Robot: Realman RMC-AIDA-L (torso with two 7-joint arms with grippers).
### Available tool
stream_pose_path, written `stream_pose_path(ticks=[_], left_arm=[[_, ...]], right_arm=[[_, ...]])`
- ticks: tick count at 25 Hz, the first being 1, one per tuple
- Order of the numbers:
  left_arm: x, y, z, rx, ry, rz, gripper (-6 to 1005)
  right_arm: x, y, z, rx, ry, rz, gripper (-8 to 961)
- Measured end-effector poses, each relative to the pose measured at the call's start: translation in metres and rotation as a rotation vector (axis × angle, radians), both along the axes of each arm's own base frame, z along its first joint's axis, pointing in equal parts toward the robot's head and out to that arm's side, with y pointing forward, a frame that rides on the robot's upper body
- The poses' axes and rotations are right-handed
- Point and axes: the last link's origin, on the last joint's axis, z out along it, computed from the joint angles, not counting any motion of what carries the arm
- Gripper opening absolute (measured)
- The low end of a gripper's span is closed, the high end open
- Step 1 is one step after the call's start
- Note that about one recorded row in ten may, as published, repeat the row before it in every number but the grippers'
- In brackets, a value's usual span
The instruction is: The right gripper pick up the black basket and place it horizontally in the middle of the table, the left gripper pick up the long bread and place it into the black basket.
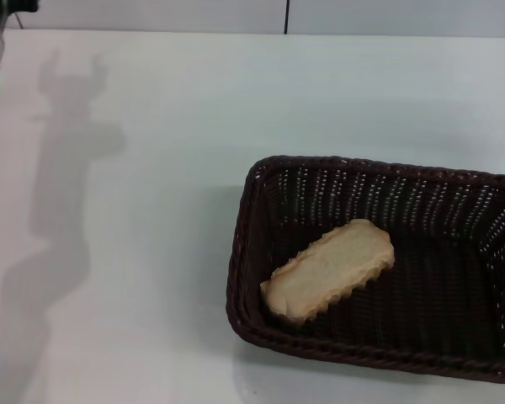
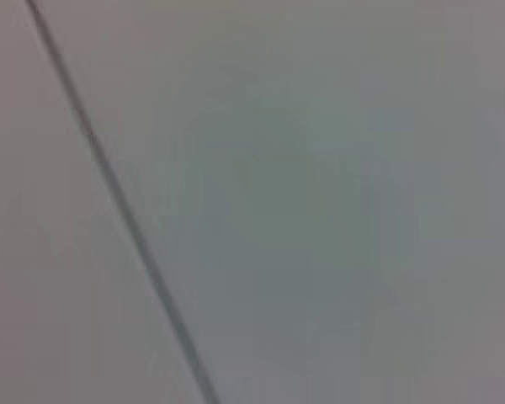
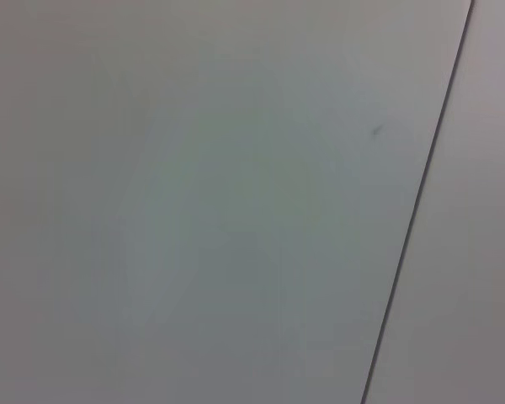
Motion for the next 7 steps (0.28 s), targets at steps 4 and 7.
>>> stream_pose_path(ticks=[4,7], left_arm=[[-0.008,-0.004,-0.006,0.105,0.057,-0.015,755],[-0.024,-0.011,-0.009,0.189,-0.054,-0.099,755]], right_arm=[[-0.001,0.001,-0.001,-0.003,-0.001,0.001,365],[-0.001,0.002,-0.001,-0.006,-0.003,0.001,365]])
